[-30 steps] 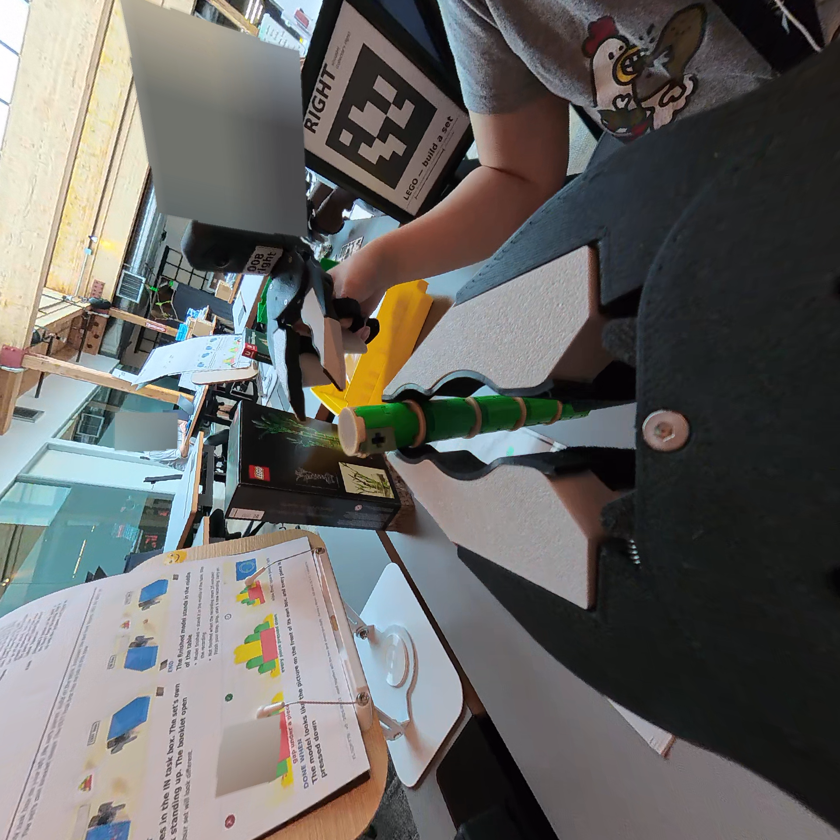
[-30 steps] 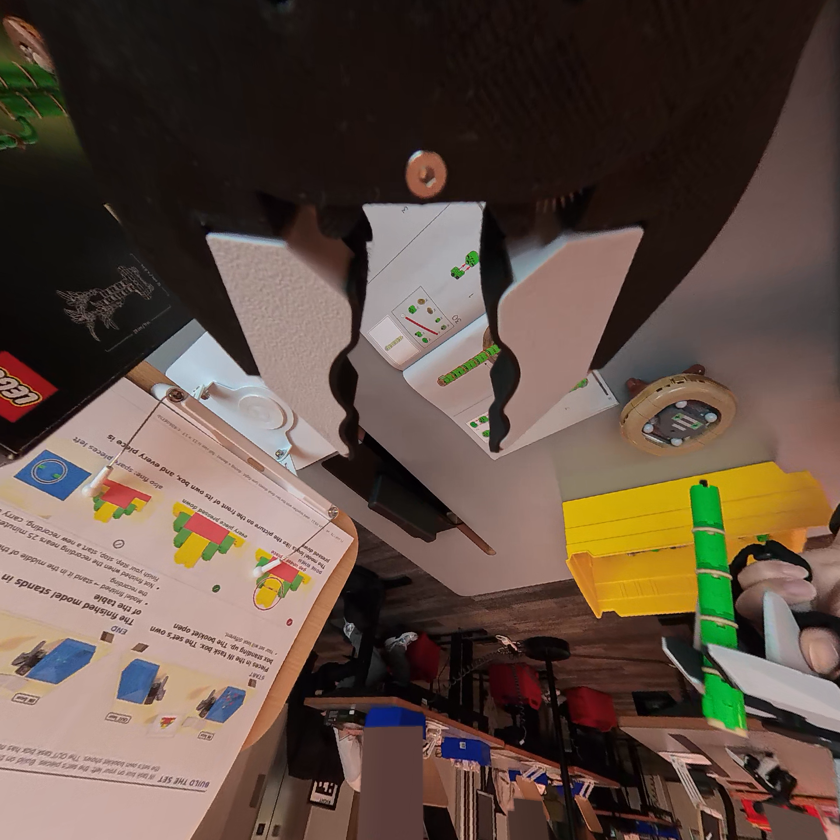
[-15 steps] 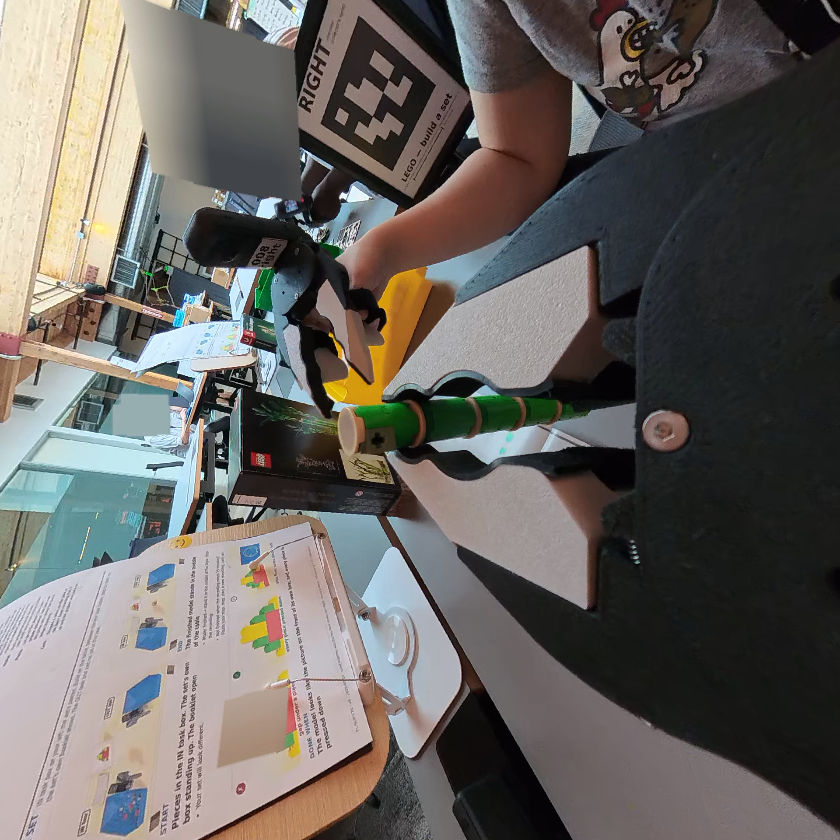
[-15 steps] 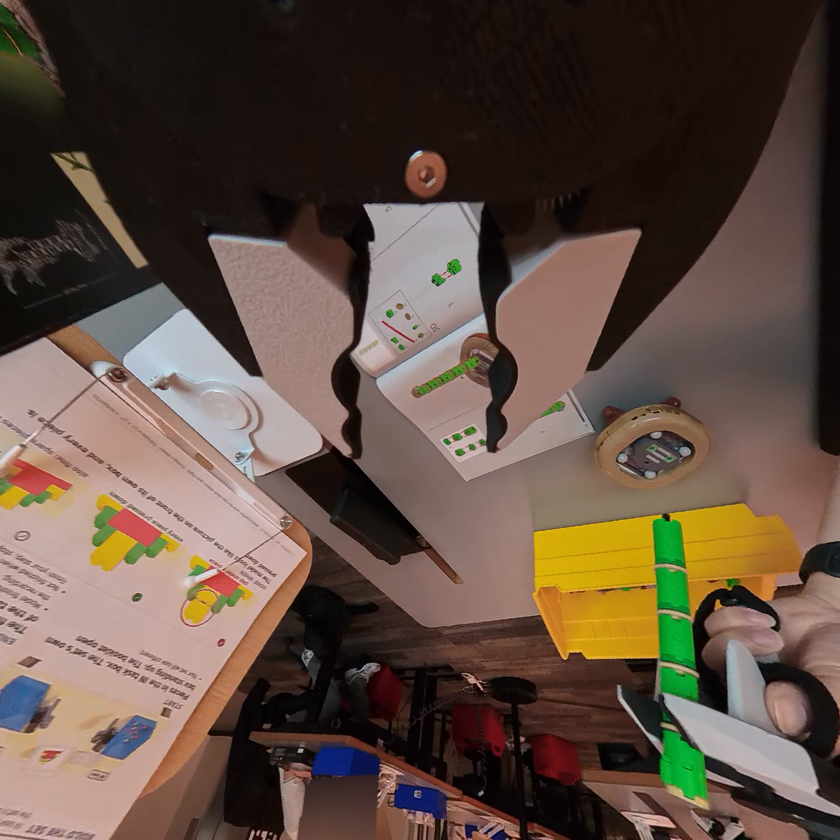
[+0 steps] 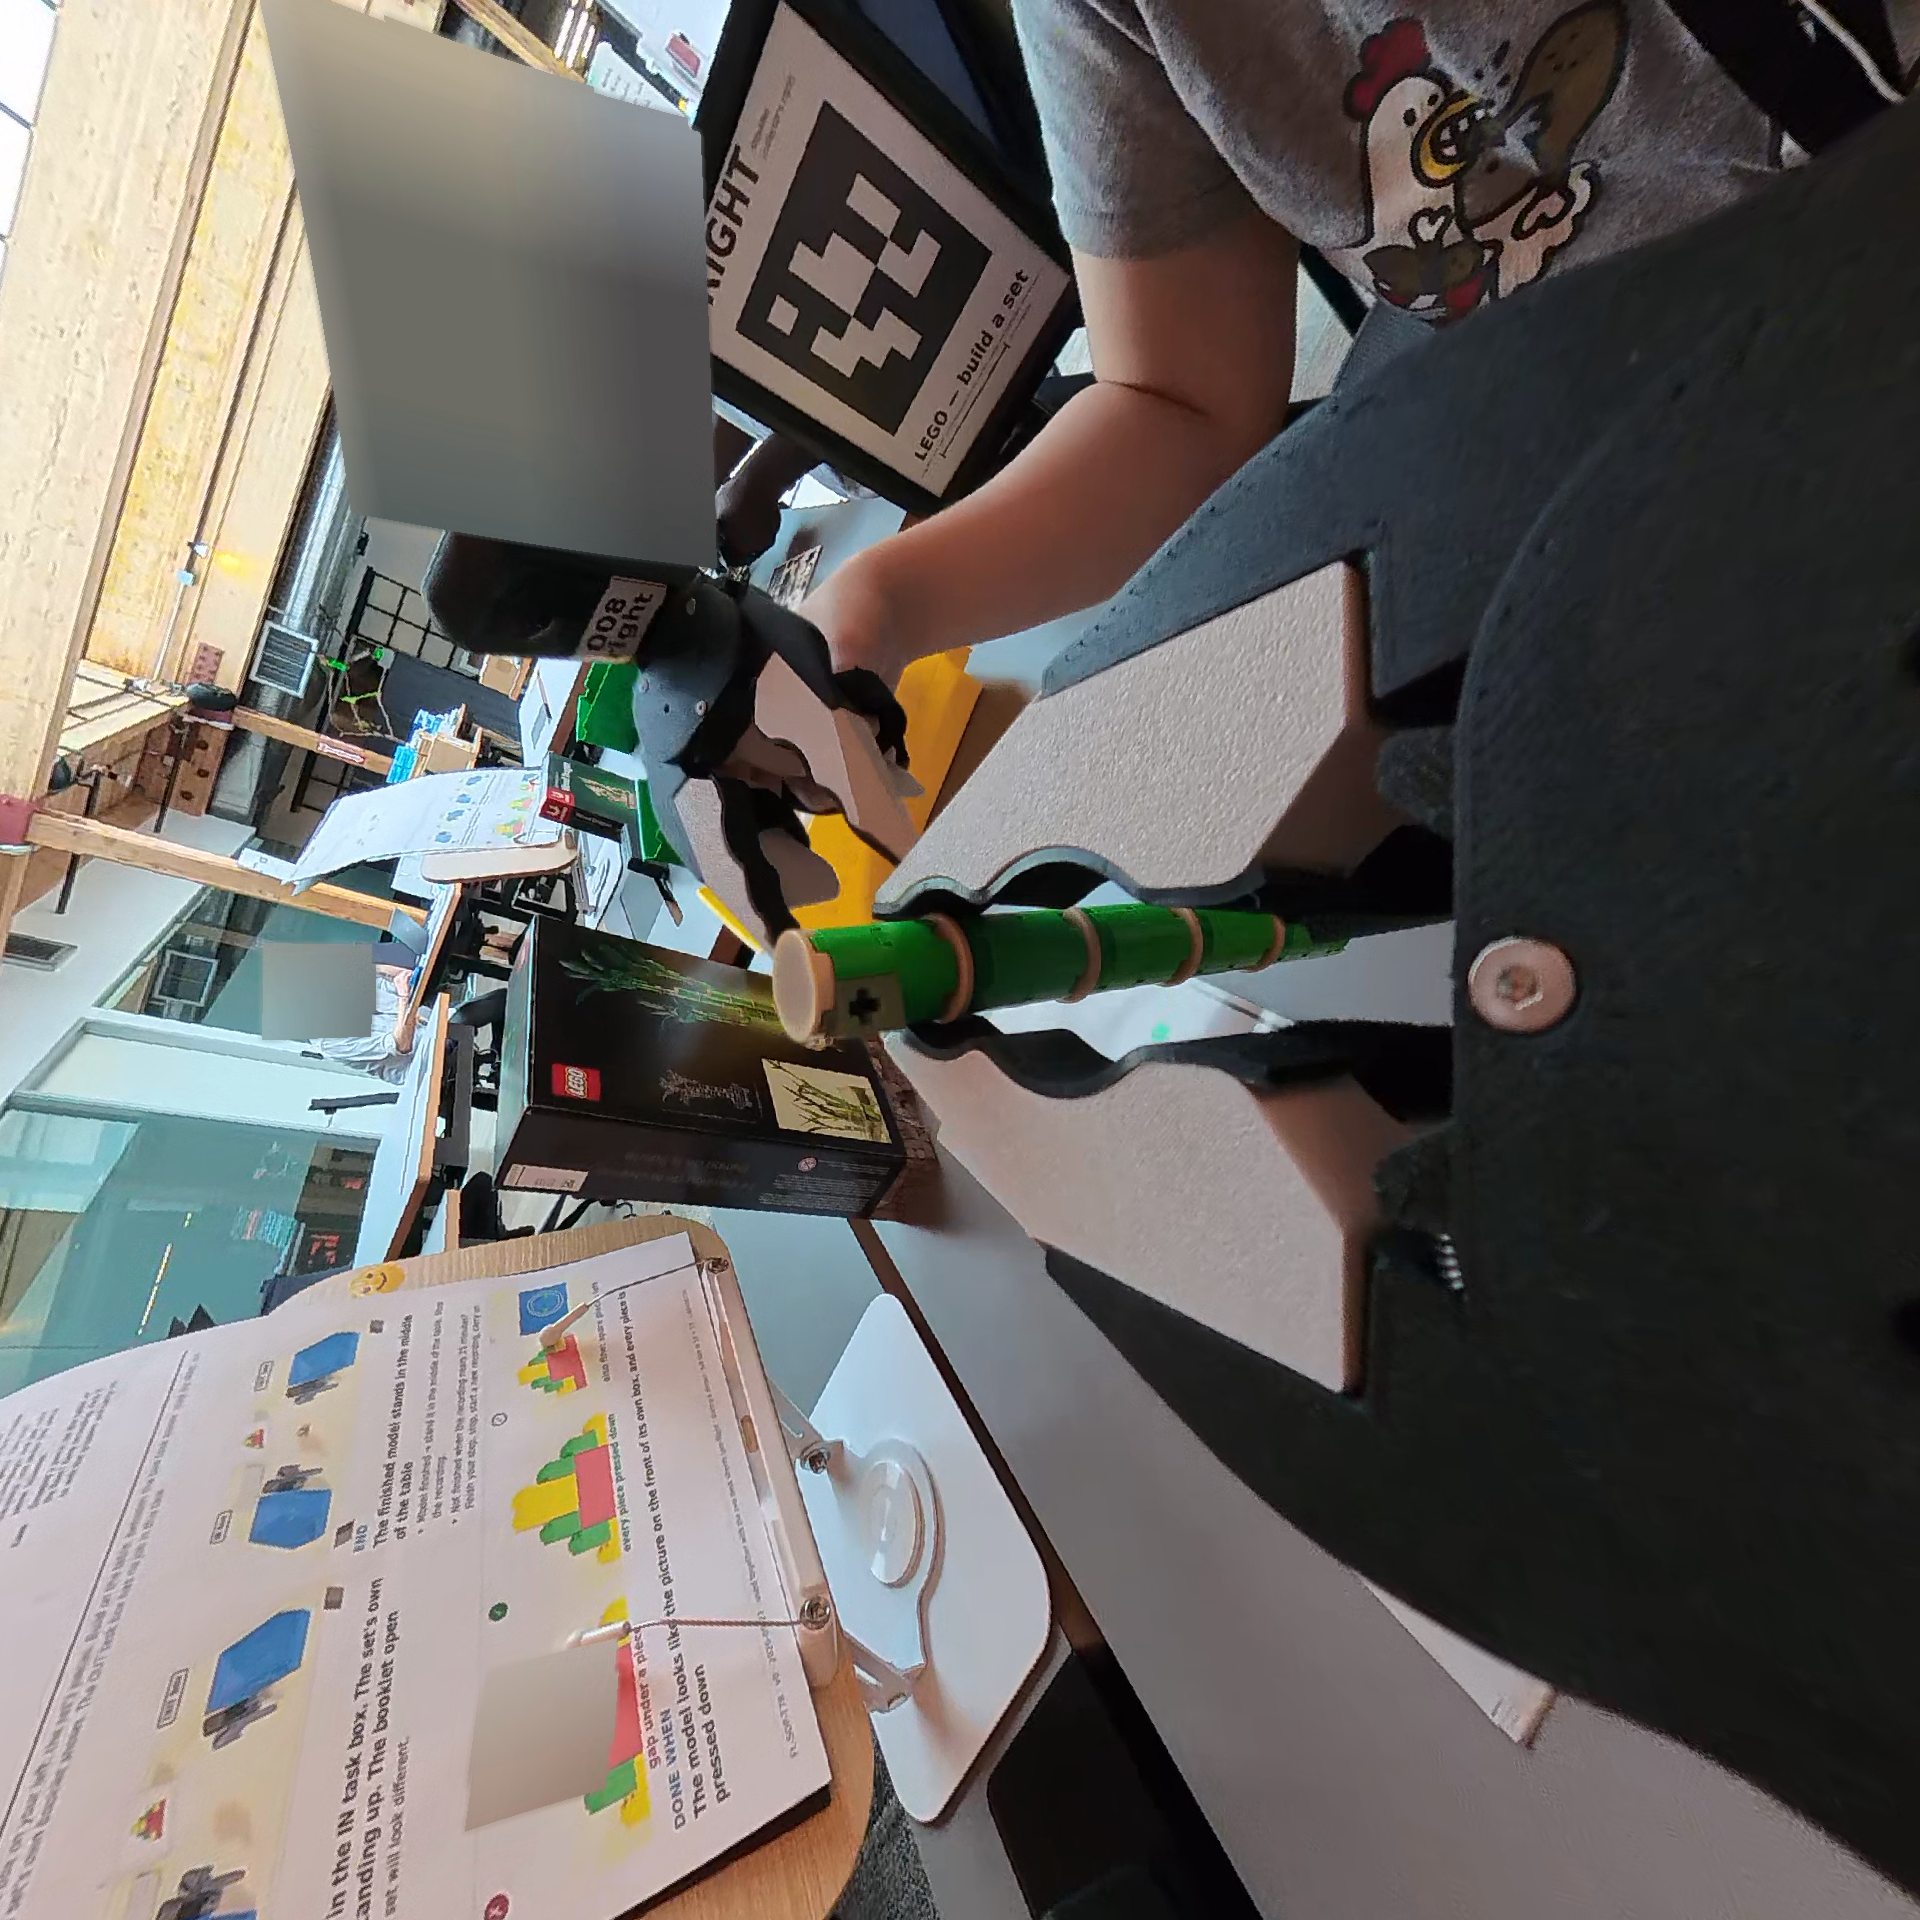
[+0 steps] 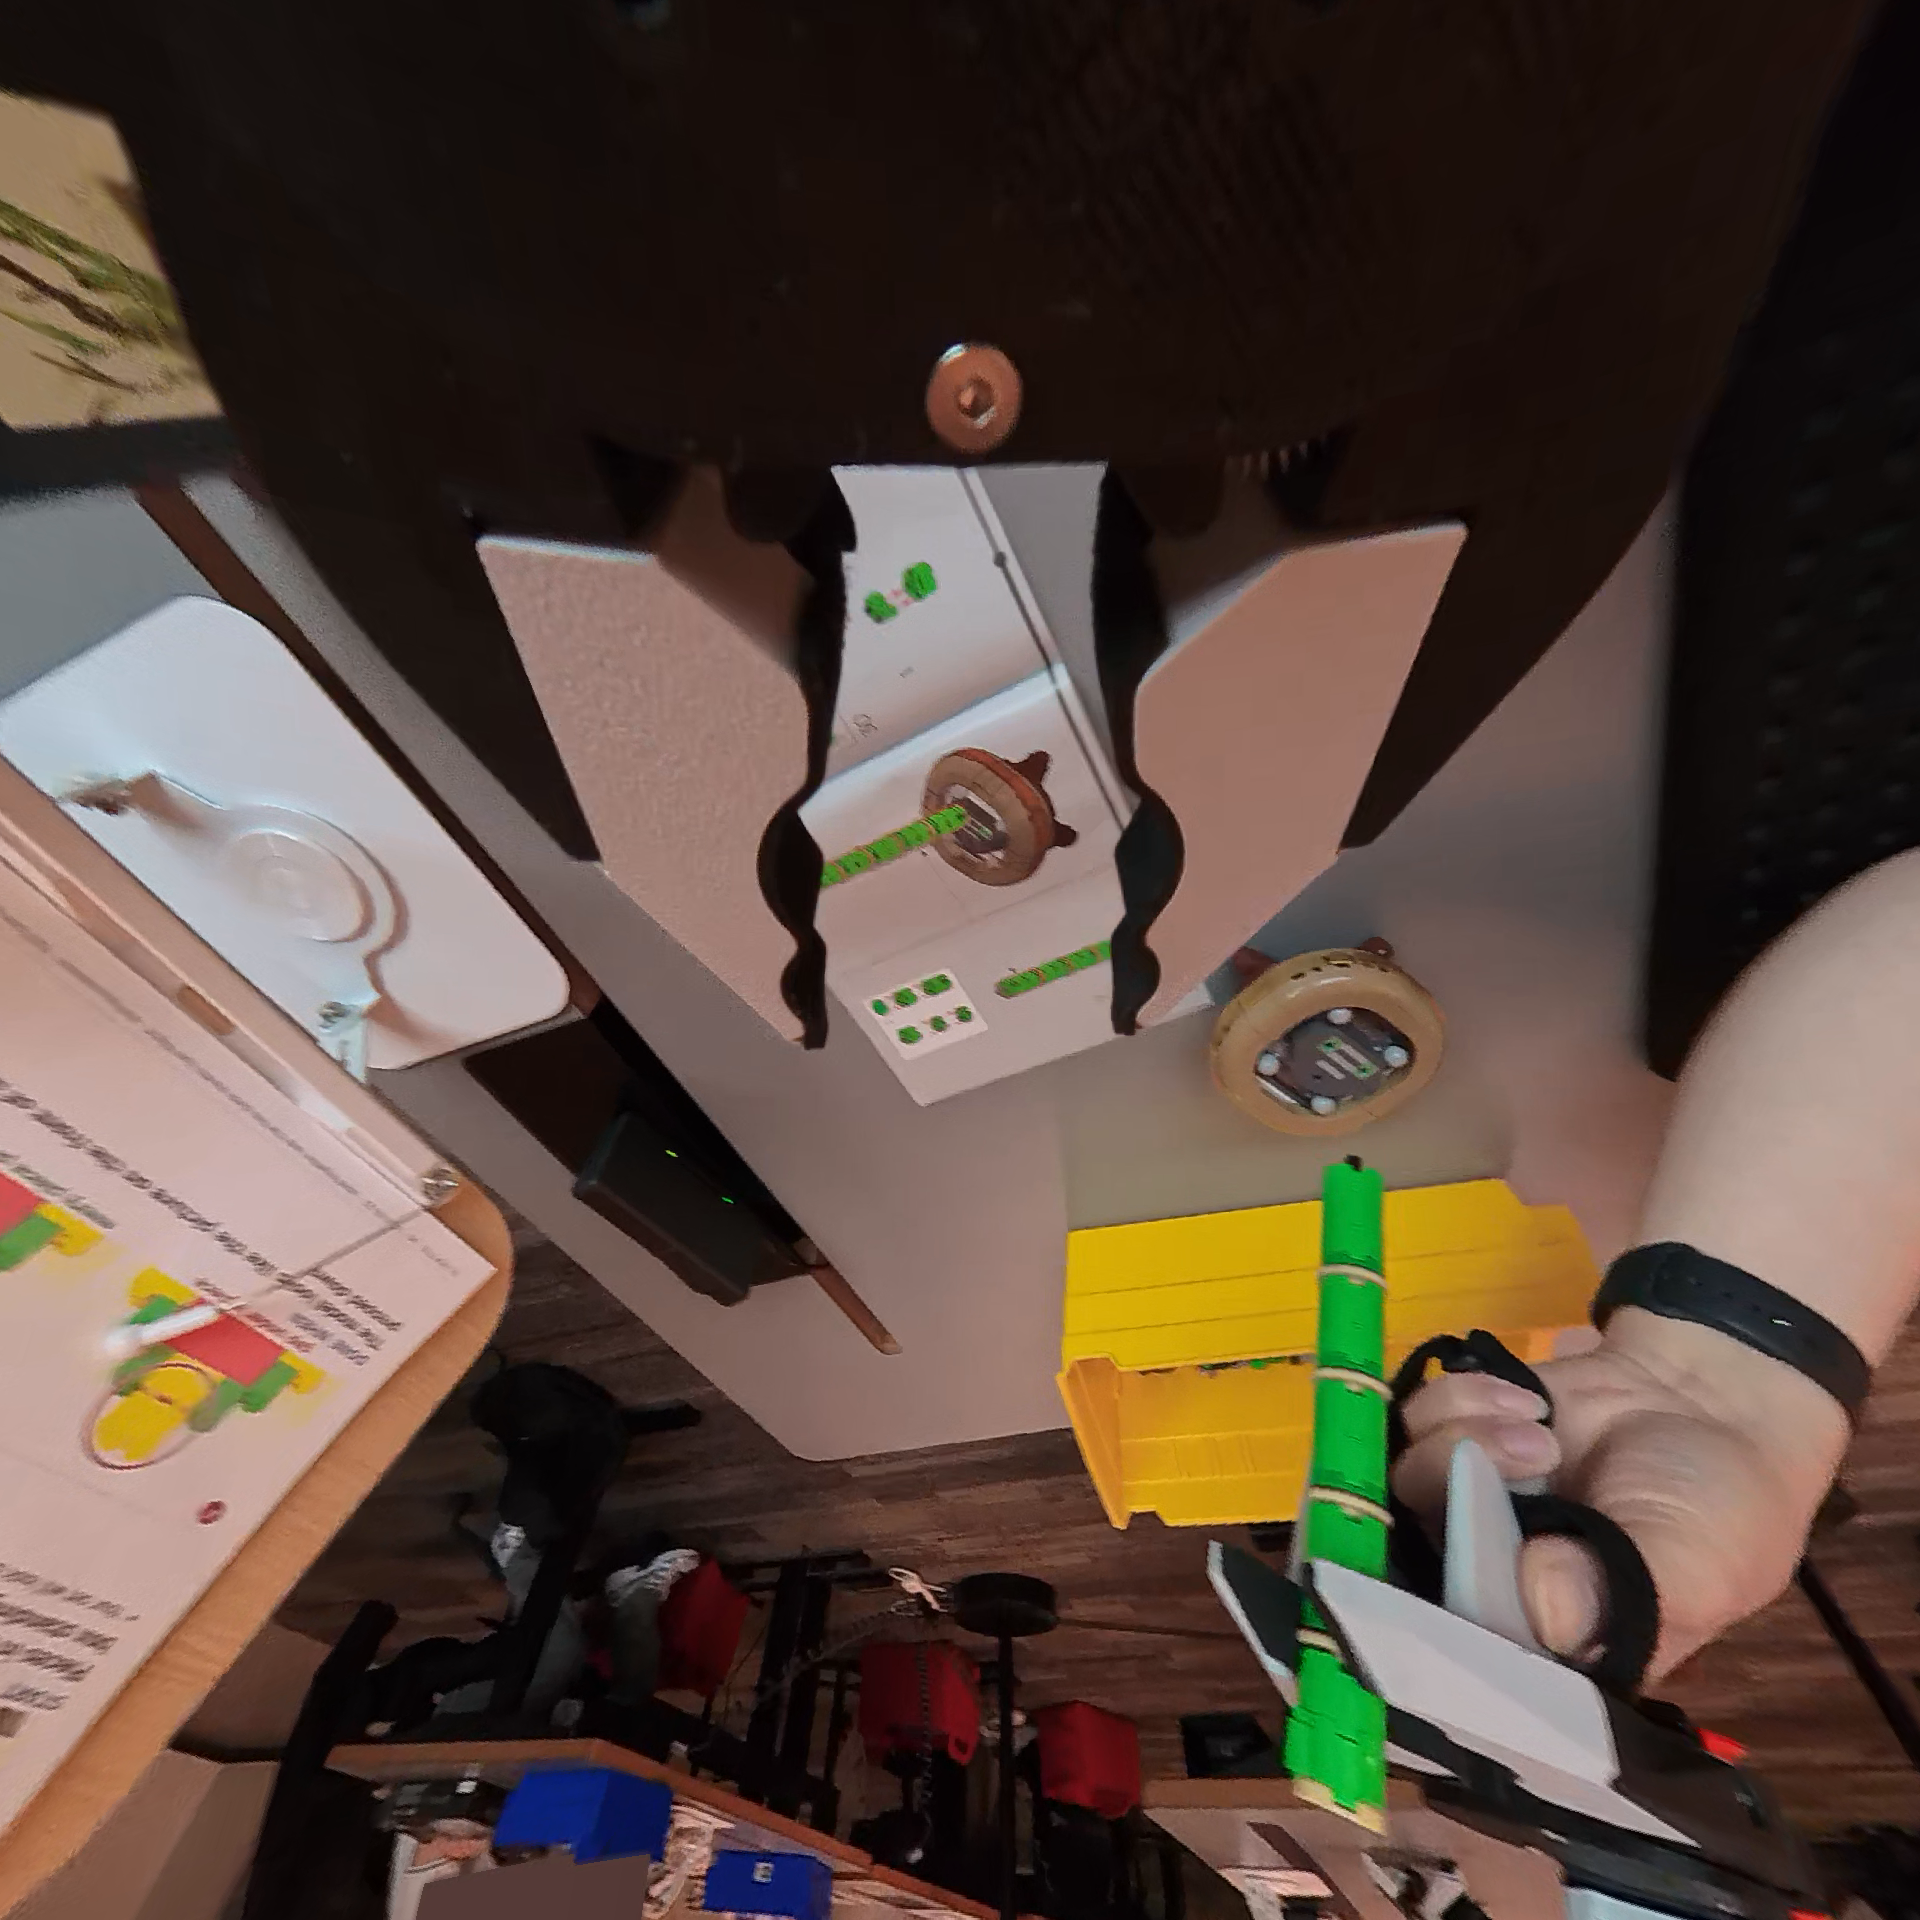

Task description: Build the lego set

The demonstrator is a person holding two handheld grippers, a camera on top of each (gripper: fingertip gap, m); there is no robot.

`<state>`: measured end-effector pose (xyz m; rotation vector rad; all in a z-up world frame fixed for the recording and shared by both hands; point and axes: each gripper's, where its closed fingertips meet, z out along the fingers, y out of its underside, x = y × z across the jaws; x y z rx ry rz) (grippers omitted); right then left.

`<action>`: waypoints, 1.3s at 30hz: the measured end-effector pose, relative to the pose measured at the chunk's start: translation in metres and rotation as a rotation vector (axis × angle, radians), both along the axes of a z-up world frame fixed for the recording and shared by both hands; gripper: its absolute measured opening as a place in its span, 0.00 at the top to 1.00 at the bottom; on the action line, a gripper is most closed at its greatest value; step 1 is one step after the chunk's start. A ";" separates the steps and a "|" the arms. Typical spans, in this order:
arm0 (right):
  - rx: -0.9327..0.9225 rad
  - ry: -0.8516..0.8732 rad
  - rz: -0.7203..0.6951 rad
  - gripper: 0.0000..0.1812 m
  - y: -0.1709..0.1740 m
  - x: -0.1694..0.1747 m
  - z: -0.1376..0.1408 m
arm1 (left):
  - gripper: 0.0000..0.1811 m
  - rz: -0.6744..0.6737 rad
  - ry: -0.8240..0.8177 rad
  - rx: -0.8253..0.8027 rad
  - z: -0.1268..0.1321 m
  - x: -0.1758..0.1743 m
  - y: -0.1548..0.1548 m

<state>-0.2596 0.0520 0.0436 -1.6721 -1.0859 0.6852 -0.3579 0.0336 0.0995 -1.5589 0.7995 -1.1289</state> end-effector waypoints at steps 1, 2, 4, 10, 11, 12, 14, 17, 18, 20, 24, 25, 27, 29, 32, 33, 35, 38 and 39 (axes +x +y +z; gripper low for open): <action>-0.013 0.014 0.038 0.70 -0.005 -0.008 -0.001 | 0.91 -0.008 -0.002 -0.002 0.000 0.002 -0.001; -0.024 0.024 0.080 0.70 -0.011 -0.016 -0.002 | 0.91 -0.016 -0.002 -0.003 0.000 0.004 -0.002; -0.050 0.040 0.163 0.70 -0.023 -0.031 -0.005 | 0.91 -0.033 0.009 -0.004 -0.002 0.010 -0.004; -0.144 0.139 0.369 0.67 -0.055 -0.079 -0.012 | 0.92 -0.068 0.035 0.029 -0.004 0.026 -0.010; -0.148 0.145 0.384 0.66 -0.057 -0.087 -0.015 | 0.92 -0.074 0.036 0.047 -0.002 0.029 -0.012; -0.139 0.147 0.391 0.65 -0.058 -0.094 -0.018 | 0.92 -0.077 0.038 0.075 0.000 0.031 -0.015; -0.066 0.134 0.382 0.66 -0.057 -0.102 -0.021 | 0.91 -0.092 0.061 0.177 0.005 0.038 -0.024; 0.093 0.159 0.387 0.74 -0.058 -0.105 -0.012 | 0.91 -0.069 0.141 0.391 0.010 0.048 -0.038; 0.113 0.158 0.393 0.81 -0.060 -0.103 -0.010 | 0.91 -0.053 0.163 0.444 0.012 0.051 -0.042; 0.137 0.171 0.382 0.86 -0.058 -0.100 -0.005 | 0.91 -0.032 0.200 0.504 0.014 0.055 -0.047; 0.122 0.196 0.405 0.90 -0.060 -0.093 -0.001 | 0.91 -0.019 0.215 0.546 0.016 0.061 -0.052; 0.124 0.197 0.406 0.90 -0.060 -0.092 -0.001 | 0.91 -0.017 0.216 0.553 0.017 0.061 -0.052; 0.127 0.190 0.413 0.91 -0.061 -0.091 -0.001 | 0.91 -0.016 0.217 0.556 0.016 0.062 -0.052; 0.124 0.182 0.423 0.91 -0.063 -0.091 -0.002 | 0.91 -0.028 0.206 0.542 0.016 0.062 -0.053; 0.107 0.170 0.420 0.91 -0.062 -0.090 -0.004 | 0.91 -0.033 0.182 0.510 0.016 0.061 -0.050; 0.094 0.167 0.421 0.91 -0.062 -0.090 -0.004 | 0.91 -0.034 0.169 0.496 0.016 0.060 -0.048; 0.067 0.156 0.407 0.91 -0.059 -0.087 -0.006 | 0.91 -0.025 0.140 0.453 0.016 0.059 -0.043; 0.034 0.152 0.372 0.91 -0.052 -0.080 -0.005 | 0.91 -0.016 0.085 0.378 0.017 0.057 -0.035; 0.035 0.156 0.362 0.91 -0.050 -0.077 -0.003 | 0.89 -0.018 0.070 0.357 0.017 0.056 -0.034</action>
